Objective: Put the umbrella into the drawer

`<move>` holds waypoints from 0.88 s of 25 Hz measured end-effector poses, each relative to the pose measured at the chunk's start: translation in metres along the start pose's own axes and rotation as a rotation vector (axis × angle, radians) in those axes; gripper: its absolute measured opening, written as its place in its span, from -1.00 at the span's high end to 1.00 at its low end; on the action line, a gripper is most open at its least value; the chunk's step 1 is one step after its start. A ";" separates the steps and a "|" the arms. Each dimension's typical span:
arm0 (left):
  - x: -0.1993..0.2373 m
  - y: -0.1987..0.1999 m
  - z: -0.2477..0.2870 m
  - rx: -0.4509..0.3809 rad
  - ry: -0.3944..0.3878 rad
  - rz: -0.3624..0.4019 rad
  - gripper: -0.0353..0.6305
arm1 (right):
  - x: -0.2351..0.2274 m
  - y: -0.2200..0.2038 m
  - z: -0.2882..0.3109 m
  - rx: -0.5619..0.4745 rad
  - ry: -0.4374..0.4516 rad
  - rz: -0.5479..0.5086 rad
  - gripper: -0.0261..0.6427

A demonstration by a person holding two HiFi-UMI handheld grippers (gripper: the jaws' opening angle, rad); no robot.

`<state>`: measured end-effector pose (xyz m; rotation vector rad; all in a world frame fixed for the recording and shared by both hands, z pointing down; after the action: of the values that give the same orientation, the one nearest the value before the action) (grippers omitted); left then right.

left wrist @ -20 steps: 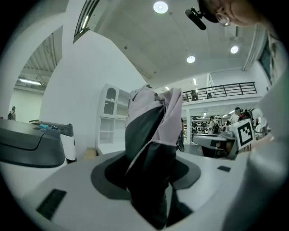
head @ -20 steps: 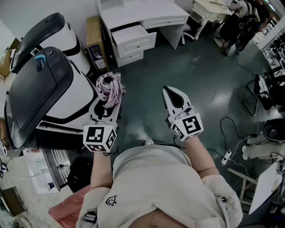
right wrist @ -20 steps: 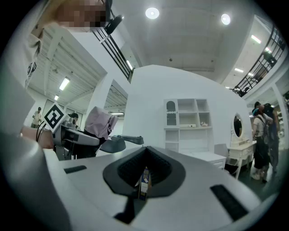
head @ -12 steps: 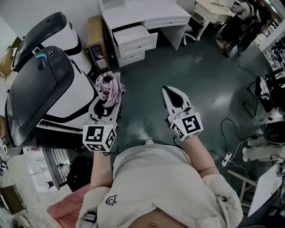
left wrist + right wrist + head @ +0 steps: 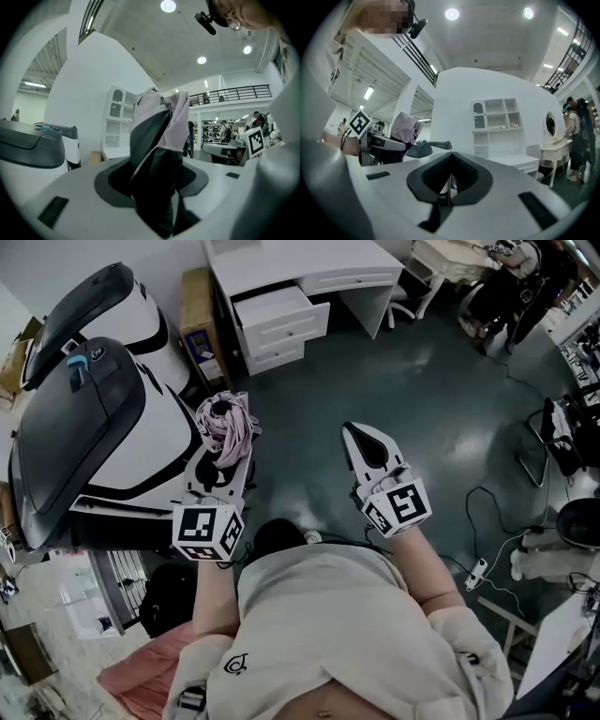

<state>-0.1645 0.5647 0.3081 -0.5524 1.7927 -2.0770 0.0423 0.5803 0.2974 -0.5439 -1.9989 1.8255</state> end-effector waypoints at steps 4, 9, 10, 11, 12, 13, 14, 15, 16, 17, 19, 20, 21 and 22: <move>0.003 -0.007 0.013 0.032 0.005 0.001 0.22 | -0.010 -0.013 0.011 0.019 0.008 0.032 0.91; 0.029 -0.010 0.045 0.045 0.016 -0.008 0.22 | -0.025 -0.025 0.047 0.039 0.011 0.044 0.91; 0.036 -0.009 0.055 0.045 0.015 -0.009 0.22 | -0.031 -0.028 0.058 0.042 0.009 0.049 0.91; 0.041 -0.008 0.067 0.045 0.012 -0.010 0.22 | -0.038 -0.030 0.068 0.045 0.005 0.056 0.91; 0.046 -0.006 0.080 0.045 0.006 -0.010 0.22 | -0.047 -0.031 0.078 0.047 0.000 0.061 0.91; 0.051 -0.004 0.094 0.045 -0.002 -0.009 0.22 | -0.056 -0.032 0.088 0.048 -0.008 0.064 0.91; 0.056 -0.001 0.109 0.045 -0.013 -0.008 0.22 | -0.065 -0.032 0.099 0.050 -0.017 0.063 0.91; 0.063 0.002 0.125 0.044 -0.025 -0.009 0.22 | -0.073 -0.033 0.111 0.052 -0.027 0.059 0.91; 0.071 0.005 0.140 0.044 -0.037 -0.009 0.22 | -0.081 -0.033 0.125 0.054 -0.034 0.055 0.91; 0.080 0.009 0.156 0.043 -0.045 -0.011 0.22 | -0.089 -0.033 0.139 0.056 -0.039 0.052 0.91; 0.100 0.017 0.189 0.042 -0.057 -0.013 0.22 | -0.105 -0.033 0.171 0.060 -0.049 0.047 0.91; 0.110 0.021 0.206 0.042 -0.064 -0.014 0.22 | -0.113 -0.032 0.187 0.062 -0.055 0.044 0.91; 0.120 0.026 0.224 0.042 -0.073 -0.013 0.22 | -0.123 -0.032 0.204 0.065 -0.062 0.041 0.91; 0.130 0.030 0.241 0.043 -0.082 -0.012 0.22 | -0.132 -0.032 0.221 0.068 -0.069 0.037 0.91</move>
<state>-0.1563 0.2895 0.3184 -0.6293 1.6987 -2.0650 0.0387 0.3212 0.3076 -0.5077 -1.9748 1.9514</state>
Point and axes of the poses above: the fingertips, and each gripper's own axes: z forward along the fingers, x to its left, y out of its top, the point moved 1 cm from there along -z, backward along the fingers, and after that the axes turned 2 degrees about y, right-handed, at the moved point
